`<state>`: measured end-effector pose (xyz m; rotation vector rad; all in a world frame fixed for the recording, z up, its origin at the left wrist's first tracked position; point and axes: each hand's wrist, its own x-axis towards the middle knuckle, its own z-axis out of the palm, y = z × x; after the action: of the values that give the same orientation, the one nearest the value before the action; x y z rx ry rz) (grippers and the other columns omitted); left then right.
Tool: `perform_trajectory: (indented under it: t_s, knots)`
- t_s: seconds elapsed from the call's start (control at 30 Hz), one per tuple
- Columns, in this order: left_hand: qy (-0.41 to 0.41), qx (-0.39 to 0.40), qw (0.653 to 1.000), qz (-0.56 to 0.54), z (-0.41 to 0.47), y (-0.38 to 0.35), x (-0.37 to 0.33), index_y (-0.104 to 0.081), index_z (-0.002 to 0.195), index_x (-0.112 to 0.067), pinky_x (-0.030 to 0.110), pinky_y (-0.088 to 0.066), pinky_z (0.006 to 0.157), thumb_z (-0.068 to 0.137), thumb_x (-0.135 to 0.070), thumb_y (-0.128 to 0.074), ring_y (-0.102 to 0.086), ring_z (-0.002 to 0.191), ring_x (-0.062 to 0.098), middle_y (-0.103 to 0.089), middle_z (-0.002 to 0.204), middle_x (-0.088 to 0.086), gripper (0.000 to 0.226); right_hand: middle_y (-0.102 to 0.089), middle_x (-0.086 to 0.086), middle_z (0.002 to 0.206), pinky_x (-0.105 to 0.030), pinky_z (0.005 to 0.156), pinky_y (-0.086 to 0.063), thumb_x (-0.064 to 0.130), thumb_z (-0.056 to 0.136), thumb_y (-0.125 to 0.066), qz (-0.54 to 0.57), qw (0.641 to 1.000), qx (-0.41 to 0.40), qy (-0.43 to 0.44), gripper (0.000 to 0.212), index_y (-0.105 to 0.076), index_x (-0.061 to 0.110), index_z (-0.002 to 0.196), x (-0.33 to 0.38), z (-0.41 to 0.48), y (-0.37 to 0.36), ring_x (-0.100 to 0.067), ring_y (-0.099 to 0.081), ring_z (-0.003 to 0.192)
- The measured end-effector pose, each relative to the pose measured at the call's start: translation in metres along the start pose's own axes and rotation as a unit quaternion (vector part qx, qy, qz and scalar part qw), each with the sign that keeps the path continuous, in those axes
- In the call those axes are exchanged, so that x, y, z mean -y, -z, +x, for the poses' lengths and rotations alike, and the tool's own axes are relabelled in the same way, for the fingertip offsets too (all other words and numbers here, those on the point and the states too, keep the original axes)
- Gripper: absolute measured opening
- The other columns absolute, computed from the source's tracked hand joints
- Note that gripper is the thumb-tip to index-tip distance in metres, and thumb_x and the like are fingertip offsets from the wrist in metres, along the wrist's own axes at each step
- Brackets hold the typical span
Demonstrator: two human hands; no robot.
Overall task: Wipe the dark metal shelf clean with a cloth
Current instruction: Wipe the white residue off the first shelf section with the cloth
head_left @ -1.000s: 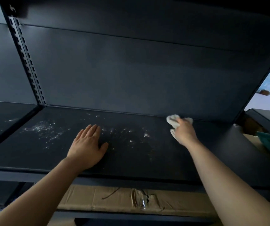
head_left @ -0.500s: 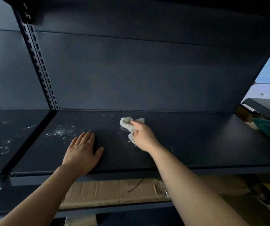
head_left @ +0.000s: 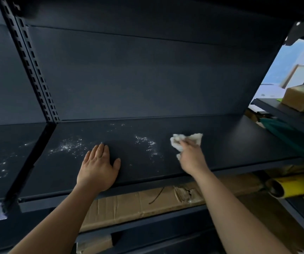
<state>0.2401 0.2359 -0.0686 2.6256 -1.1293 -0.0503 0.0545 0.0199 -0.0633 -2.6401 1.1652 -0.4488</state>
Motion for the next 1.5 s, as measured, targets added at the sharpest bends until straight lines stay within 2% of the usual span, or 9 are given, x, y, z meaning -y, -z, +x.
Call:
perform_trajectory:
  t_s: [0.17, 0.27, 0.37, 0.57, 0.8, 0.97, 1.1, 1.17, 1.5]
  knots:
    - [-0.007, -0.018, 0.999, -0.038, -0.002, 0.002, 0.002, -0.018, 0.150, -0.010, 0.036, -0.006, 0.122, 0.096, -0.051, -0.022, -0.007, 0.148, 0.019, -0.014, 0.160, 0.005, 0.068, -0.036, -0.005, 0.150, -0.022, 0.109, -0.026, 0.015, 0.092, -0.054, 0.102, 0.992, 0.031, 0.067, 0.054, -0.038, 0.017, 0.143, 0.087, -0.031, -0.009, -0.022, -0.034, 0.137]
    - [-0.028, -0.039, 0.998, -0.044, -0.008, 0.011, 0.006, -0.022, 0.149, -0.010, 0.036, -0.006, 0.122, 0.098, -0.045, -0.024, -0.009, 0.148, 0.019, -0.020, 0.159, 0.006, 0.062, -0.044, -0.009, 0.143, -0.025, 0.091, -0.038, 0.014, 0.097, -0.040, 0.181, 0.983, 0.021, 0.012, 0.047, -0.037, 0.021, 0.144, 0.087, -0.036, 0.014, -0.025, -0.051, 0.120]
    - [-0.023, -0.056, 0.998, -0.027, -0.015, 0.020, 0.023, -0.021, 0.150, -0.010, 0.034, -0.004, 0.122, 0.098, -0.046, -0.023, -0.008, 0.148, 0.019, -0.020, 0.159, 0.006, 0.063, -0.049, -0.010, 0.137, -0.024, 0.080, -0.039, 0.014, 0.092, -0.051, 0.132, 0.989, -0.016, -0.068, 0.050, -0.040, 0.022, 0.140, 0.036, -0.026, 0.031, -0.028, -0.055, 0.108]
    - [0.038, -0.034, 0.999, 0.014, -0.024, 0.023, 0.056, -0.018, 0.150, -0.010, 0.036, -0.005, 0.122, 0.097, -0.049, -0.024, -0.006, 0.148, 0.019, -0.015, 0.160, 0.006, 0.067, -0.039, -0.010, 0.146, -0.034, 0.110, -0.033, 0.021, 0.088, -0.060, -0.025, 0.998, -0.011, -0.057, 0.054, -0.041, 0.010, 0.137, 0.036, -0.026, -0.005, -0.029, -0.038, 0.131]
    - [0.044, -0.023, 0.999, 0.003, -0.023, 0.021, 0.054, -0.016, 0.151, -0.012, 0.034, -0.006, 0.122, 0.097, -0.046, -0.025, -0.006, 0.148, 0.017, -0.012, 0.161, 0.004, 0.064, -0.034, -0.006, 0.150, -0.033, 0.117, -0.023, 0.021, 0.089, -0.059, 0.039, 0.992, 0.057, 0.107, 0.056, -0.039, 0.009, 0.140, 0.135, -0.036, -0.030, -0.026, -0.032, 0.137]
    - [0.048, -0.025, 0.999, 0.000, -0.020, 0.029, 0.065, -0.015, 0.151, -0.011, 0.034, -0.005, 0.121, 0.097, -0.046, -0.028, -0.006, 0.148, 0.019, -0.013, 0.160, 0.006, 0.066, -0.041, -0.002, 0.133, -0.002, 0.071, -0.035, -0.003, 0.091, -0.044, 0.198, 0.976, 0.025, 0.082, 0.050, -0.042, 0.009, 0.139, 0.119, -0.017, 0.016, -0.015, -0.048, 0.113]
    - [0.082, -0.036, 0.996, 0.017, -0.014, 0.035, 0.087, -0.015, 0.151, -0.011, 0.036, -0.006, 0.122, 0.096, -0.046, -0.030, -0.007, 0.148, 0.020, -0.014, 0.160, 0.006, 0.067, -0.042, -0.006, 0.144, -0.034, 0.112, -0.026, 0.023, 0.085, -0.062, 0.029, 0.999, 0.015, -0.035, 0.063, -0.035, 0.018, 0.141, 0.054, 0.035, 0.012, -0.026, -0.036, 0.134]
    - [0.093, -0.031, 0.995, 0.007, -0.014, 0.033, 0.088, -0.014, 0.151, -0.011, 0.036, -0.005, 0.122, 0.096, -0.046, -0.029, -0.006, 0.148, 0.019, -0.013, 0.160, 0.005, 0.067, -0.035, -0.003, 0.149, -0.044, 0.115, -0.020, 0.031, 0.086, -0.061, -0.019, 0.993, 0.060, -0.097, 0.065, -0.031, 0.022, 0.144, 0.046, 0.045, -0.003, -0.027, -0.021, 0.141]
    - [0.089, -0.037, 0.995, -0.002, -0.013, 0.029, 0.086, -0.012, 0.152, -0.013, 0.034, -0.004, 0.122, 0.096, -0.050, -0.028, -0.004, 0.148, 0.017, -0.010, 0.161, 0.004, 0.069, -0.039, -0.006, 0.148, -0.034, 0.110, -0.035, 0.012, 0.087, -0.059, 0.090, 0.972, 0.123, 0.180, 0.054, -0.042, 0.011, 0.138, 0.166, 0.032, -0.049, -0.024, -0.038, 0.135]
